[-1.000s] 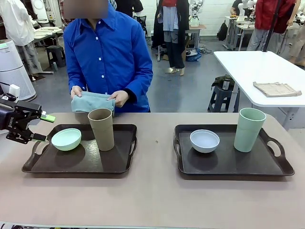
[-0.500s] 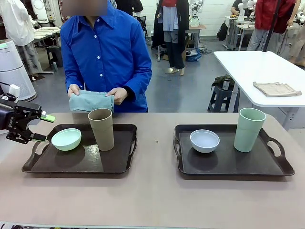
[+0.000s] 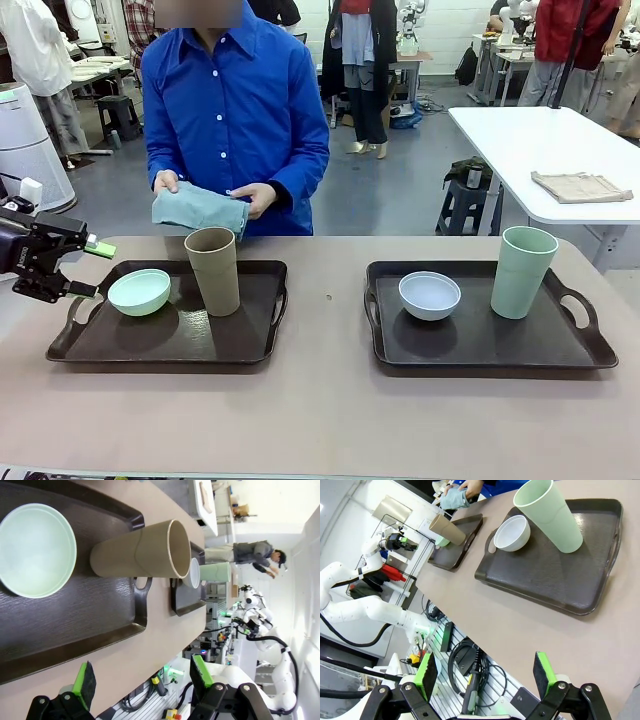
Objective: Set up a tray with a mat and arrange the tableware.
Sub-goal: Pick up the Picnic Bowl and Reusable plastic cup from the Handle tray in front of the human's position and hold them in the air.
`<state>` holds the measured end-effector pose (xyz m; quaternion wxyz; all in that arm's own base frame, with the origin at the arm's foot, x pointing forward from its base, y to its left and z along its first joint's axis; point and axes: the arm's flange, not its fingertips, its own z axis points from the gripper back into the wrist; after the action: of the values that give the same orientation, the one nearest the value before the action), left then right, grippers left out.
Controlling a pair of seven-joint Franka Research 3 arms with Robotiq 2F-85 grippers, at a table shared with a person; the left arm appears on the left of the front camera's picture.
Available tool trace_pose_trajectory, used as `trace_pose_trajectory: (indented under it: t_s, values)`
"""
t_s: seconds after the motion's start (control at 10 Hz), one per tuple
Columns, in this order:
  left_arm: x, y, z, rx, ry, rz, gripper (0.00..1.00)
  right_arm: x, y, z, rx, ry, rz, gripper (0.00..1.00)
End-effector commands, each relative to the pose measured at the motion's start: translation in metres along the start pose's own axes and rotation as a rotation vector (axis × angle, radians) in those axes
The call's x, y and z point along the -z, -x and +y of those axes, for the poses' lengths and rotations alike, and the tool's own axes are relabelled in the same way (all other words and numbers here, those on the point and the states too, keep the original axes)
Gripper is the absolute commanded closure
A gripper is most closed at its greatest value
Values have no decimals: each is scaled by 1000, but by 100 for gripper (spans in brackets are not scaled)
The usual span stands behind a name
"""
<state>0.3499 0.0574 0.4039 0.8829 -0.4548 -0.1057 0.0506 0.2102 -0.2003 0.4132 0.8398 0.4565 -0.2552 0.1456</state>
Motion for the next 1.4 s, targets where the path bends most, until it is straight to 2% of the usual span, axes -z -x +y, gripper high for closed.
trace_pose_trajectory:
  t_s: [0.0,0.2,0.3,0.6,0.7,0.9,1.1,1.3]
  values:
    - [-12,2,-5,69,-122,7,0,-5,-13,7,-28,14,-33,0]
    - [-24,1,-23,122,-290,-26,0,0,-58,59,-35,160,-152,0]
    - [-28,-4,-34,146,-355,-35,0,10,-87,91,-110,229,-178,0]
    - [-44,-20,-58,185,-505,-88,0,71,-140,162,-545,407,-50,0]
    - [-53,-28,-75,204,-573,-98,0,99,-160,184,-665,411,2,0]
    - [-67,-34,-102,216,-658,-107,0,153,-177,214,-852,315,124,0]
    - [-73,-29,-122,239,-695,-102,0,210,-192,226,-895,353,155,0]
    - [-79,-20,-132,193,-678,-90,0,266,-190,236,-876,157,241,0]
